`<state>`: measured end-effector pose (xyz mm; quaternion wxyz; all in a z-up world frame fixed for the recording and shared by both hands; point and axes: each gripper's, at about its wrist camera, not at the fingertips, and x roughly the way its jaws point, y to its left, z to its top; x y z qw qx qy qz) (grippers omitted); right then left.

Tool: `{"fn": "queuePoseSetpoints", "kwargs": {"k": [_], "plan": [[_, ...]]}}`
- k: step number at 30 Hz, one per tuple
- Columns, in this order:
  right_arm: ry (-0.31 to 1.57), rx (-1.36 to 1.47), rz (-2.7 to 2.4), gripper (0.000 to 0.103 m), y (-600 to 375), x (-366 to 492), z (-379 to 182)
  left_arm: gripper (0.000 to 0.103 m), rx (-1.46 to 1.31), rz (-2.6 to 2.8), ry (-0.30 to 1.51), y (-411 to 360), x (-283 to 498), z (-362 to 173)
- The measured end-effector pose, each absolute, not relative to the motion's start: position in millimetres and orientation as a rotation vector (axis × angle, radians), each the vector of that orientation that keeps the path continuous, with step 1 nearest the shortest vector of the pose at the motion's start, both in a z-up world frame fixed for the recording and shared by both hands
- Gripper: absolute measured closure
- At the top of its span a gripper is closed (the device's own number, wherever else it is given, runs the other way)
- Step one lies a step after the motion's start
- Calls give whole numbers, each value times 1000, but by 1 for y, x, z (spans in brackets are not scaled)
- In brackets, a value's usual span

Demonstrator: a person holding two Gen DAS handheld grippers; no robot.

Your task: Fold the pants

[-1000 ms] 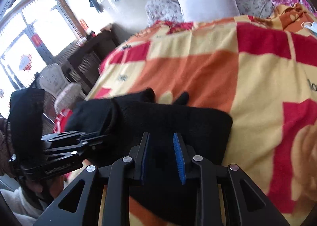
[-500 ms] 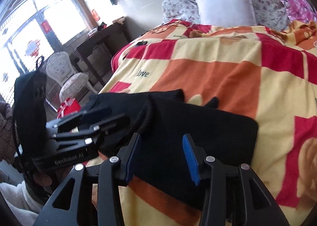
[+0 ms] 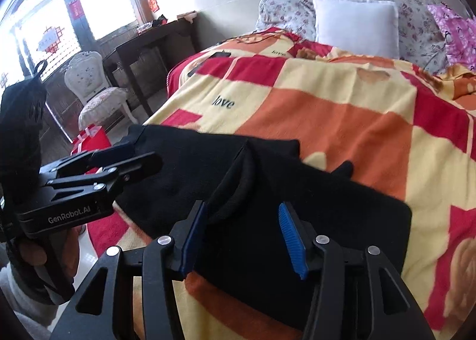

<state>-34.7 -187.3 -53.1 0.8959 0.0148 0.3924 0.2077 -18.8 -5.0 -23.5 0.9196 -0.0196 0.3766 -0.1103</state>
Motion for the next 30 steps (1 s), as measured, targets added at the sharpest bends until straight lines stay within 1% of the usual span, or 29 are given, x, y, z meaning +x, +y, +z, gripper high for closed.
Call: {"fn": "queuePoseSetpoints", "kwargs": {"k": [3,7,14,18,23,30], "plan": [[846,24,428,48,-184,-26,-63,35,-45,-219,779,-2,-18,-25],[855,4,431,40,-176,-21,-67,35,-69,-210,793,6,-17,-28],[829,5,475,39,-168,-19,-48,35,-106,-179,798,22,-17,-28],[838,14,505,39,-157,-12,-49,33,-121,-154,797,33,-18,-28],[842,11,531,34,-144,-7,-50,31,-136,-135,796,45,-21,-29],[845,7,579,34,-123,0,-49,31,-161,-107,811,61,-23,-34]]}}
